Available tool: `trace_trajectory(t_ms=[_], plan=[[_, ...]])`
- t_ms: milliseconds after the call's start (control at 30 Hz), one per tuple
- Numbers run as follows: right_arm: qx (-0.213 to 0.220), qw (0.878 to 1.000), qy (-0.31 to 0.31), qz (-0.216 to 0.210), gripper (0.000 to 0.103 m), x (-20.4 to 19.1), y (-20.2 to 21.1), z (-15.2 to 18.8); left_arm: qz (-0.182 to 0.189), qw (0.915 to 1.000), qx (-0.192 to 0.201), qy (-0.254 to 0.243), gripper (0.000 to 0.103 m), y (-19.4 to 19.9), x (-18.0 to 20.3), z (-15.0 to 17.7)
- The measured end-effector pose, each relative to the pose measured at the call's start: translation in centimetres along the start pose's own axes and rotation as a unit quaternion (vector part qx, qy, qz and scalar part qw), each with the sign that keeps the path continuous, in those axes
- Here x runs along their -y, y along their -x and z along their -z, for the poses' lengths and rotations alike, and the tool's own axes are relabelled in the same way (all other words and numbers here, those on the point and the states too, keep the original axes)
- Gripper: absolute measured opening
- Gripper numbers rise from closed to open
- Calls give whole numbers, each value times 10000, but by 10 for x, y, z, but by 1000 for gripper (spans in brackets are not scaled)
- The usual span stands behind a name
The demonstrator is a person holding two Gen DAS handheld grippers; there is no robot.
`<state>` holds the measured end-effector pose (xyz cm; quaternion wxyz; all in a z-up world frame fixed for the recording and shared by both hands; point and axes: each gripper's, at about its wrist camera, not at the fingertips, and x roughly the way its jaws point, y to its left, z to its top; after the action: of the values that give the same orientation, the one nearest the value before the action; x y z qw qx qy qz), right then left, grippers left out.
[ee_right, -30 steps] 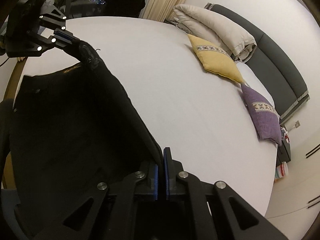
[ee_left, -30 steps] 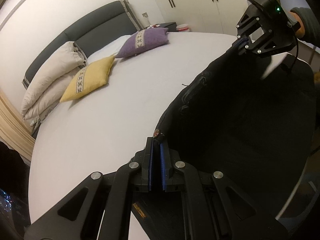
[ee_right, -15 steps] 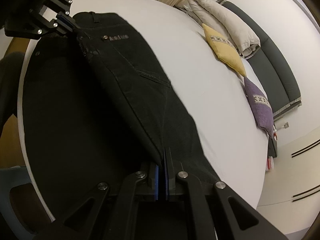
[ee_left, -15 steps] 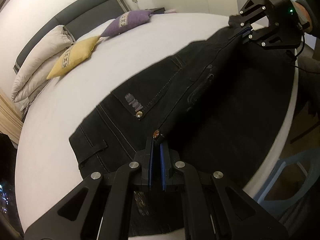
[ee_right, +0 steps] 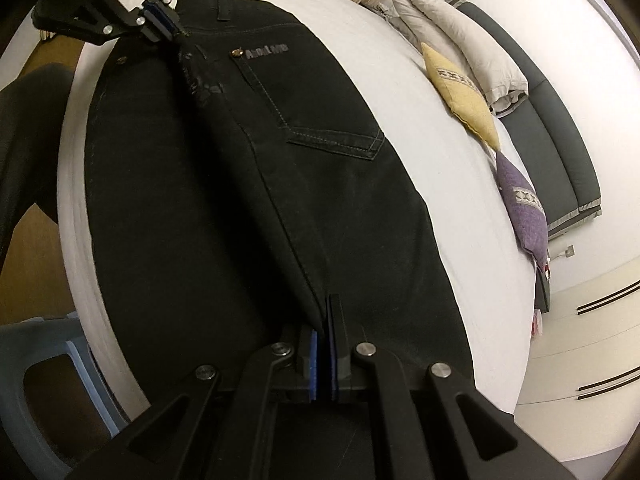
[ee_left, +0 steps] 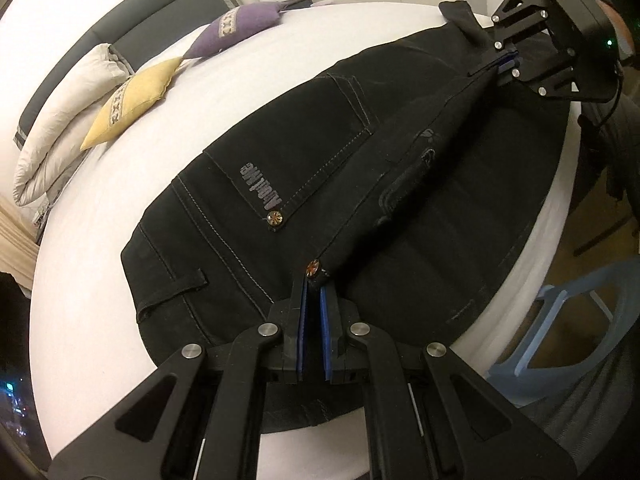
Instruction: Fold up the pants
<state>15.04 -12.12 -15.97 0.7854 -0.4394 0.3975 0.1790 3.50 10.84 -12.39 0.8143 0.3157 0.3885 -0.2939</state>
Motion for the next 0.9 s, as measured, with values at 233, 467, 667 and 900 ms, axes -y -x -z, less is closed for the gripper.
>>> trace_trajectory(t_ms=[233, 467, 667, 900], plan=[[-11, 10000, 46, -32, 5, -8, 4, 5, 81, 9995, -92, -280, 5, -6, 3, -1], [-14, 10000, 46, 23, 5, -19, 8, 4, 72, 9992, -175, -349, 5, -15, 1, -5], [0, 9999, 52, 145, 5, -24, 10, 7, 94, 9980, -224, -590, 5, -11, 7, -5], [-37, 9986, 296, 439, 5, -39, 10, 4, 58, 9964, -312, -781, 5, -17, 7, -5]])
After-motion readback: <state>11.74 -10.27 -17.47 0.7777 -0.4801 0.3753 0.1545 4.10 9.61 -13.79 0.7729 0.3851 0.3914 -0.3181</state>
